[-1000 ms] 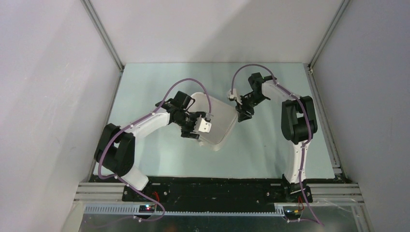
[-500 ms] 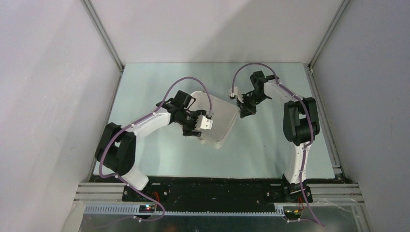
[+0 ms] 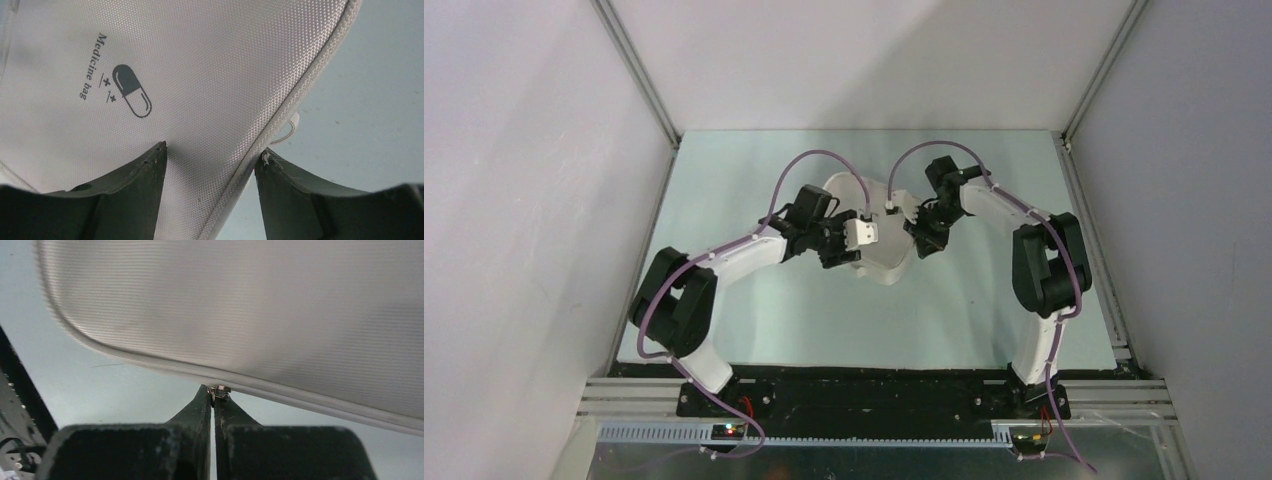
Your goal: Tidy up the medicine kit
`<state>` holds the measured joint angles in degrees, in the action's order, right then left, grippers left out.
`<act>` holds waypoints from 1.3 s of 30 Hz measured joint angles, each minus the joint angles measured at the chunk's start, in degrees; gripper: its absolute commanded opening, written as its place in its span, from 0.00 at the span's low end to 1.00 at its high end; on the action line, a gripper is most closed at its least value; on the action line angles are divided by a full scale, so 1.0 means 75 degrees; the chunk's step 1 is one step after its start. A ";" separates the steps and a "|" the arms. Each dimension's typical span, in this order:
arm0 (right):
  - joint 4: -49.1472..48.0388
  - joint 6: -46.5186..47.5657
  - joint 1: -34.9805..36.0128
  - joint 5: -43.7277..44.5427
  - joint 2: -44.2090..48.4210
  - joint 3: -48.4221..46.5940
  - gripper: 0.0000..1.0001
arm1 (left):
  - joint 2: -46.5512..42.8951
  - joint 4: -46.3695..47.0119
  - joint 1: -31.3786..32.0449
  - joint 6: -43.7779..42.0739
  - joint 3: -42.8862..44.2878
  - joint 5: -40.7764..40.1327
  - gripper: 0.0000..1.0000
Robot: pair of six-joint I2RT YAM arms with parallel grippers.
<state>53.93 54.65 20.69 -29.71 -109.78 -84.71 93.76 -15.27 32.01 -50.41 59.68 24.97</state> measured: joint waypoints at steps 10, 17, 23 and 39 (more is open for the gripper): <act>0.0087 -0.1408 0.0131 -0.0289 0.0087 0.0029 0.00 | 0.0143 0.1075 -0.0012 0.1046 -0.0093 -0.0452 0.66; 0.0073 -0.2413 -0.0038 -0.0650 0.0090 0.0015 0.00 | 0.0143 0.1402 -0.0102 0.1597 -0.0102 -0.0490 0.66; 0.0262 -0.2704 -0.0073 -0.0764 0.0090 -0.0207 0.00 | 0.0283 0.1684 -0.0119 0.1789 -0.0099 -0.0487 0.65; 0.0178 -0.3579 -0.0172 -0.1711 0.0035 -0.0207 0.00 | 0.0941 0.3503 0.0032 0.3955 0.0076 -0.1553 0.72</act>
<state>55.27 27.81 19.40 -42.54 -109.51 -86.26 100.82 11.00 32.25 -20.75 60.25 13.32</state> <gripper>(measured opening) 0.013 0.674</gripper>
